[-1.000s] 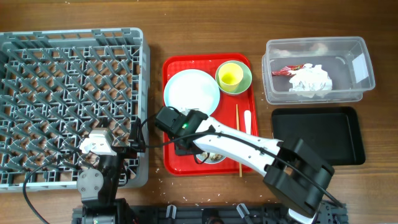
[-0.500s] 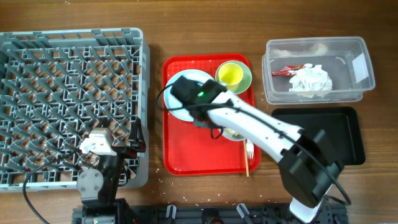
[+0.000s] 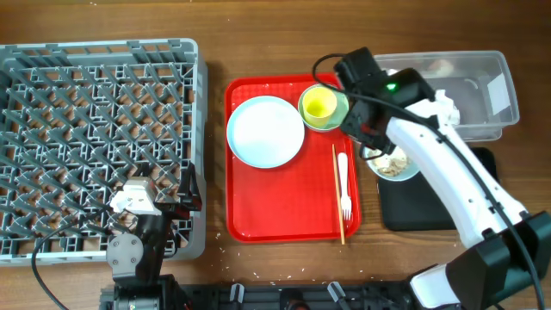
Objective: Sort waste into correct bins and load items into the dishwasher rack
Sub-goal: 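Carry the bowl with the right gripper over the black tray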
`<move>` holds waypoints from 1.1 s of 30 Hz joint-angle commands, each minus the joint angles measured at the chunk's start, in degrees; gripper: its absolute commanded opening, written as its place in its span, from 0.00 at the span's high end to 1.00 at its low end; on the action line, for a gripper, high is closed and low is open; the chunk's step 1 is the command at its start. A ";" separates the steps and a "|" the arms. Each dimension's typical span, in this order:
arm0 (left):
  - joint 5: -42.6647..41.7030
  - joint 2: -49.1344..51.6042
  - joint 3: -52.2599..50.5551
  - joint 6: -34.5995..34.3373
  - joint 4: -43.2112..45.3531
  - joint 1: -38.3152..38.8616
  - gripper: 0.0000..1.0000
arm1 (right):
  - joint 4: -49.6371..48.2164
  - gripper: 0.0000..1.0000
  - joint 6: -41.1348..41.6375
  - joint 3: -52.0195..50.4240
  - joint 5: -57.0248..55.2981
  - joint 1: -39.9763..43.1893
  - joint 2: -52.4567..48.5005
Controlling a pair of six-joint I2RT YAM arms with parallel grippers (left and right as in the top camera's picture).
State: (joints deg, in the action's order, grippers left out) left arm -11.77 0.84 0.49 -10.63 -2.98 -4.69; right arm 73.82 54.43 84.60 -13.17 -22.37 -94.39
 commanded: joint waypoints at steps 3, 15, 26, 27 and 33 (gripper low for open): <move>0.33 -0.35 -0.15 -0.28 -0.33 -0.35 0.00 | 2.71 0.96 1.03 0.17 2.99 8.55 0.98; 0.33 -0.35 -0.15 -0.28 -0.33 -0.35 0.00 | 3.13 0.96 -12.46 -0.94 15.63 24.37 0.98; 0.33 -0.35 -0.15 -0.28 -0.33 -0.35 0.00 | -2.43 0.96 -28.48 -10.27 38.16 38.18 1.03; 0.33 -0.35 -0.15 -0.28 -0.33 -0.35 0.00 | -2.45 0.96 -31.30 -10.69 42.21 39.34 1.03; 0.33 -0.35 -0.15 -0.28 -0.33 -0.35 0.00 | -2.23 0.96 -41.97 -15.80 59.19 47.04 1.03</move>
State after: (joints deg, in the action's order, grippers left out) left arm -11.77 0.84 0.49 -10.63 -2.98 -4.69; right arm 71.50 20.16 71.31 34.04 21.87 -94.37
